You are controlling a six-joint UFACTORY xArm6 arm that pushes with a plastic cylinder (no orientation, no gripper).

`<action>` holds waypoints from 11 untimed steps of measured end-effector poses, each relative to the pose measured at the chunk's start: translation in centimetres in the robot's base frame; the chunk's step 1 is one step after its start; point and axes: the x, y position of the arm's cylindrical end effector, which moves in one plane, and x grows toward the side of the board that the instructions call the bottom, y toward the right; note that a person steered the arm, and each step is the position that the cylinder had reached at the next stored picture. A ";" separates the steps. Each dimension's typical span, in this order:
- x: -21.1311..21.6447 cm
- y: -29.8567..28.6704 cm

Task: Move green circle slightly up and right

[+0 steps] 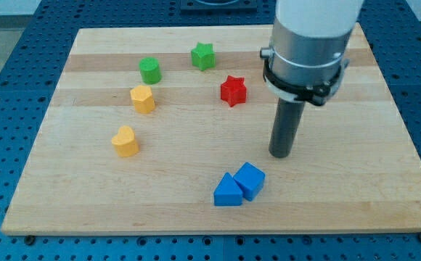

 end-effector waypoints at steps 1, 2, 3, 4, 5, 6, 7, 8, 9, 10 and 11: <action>-2.0 -3.4; -4.0 -7.3; -6.2 -10.8; -8.9 -13.4; -11.3 -16.2; -13.0 -19.6; -13.3 -22.9; -15.6 -24.2; -18.7 -24.2; -20.6 -24.2; -20.7 -23.1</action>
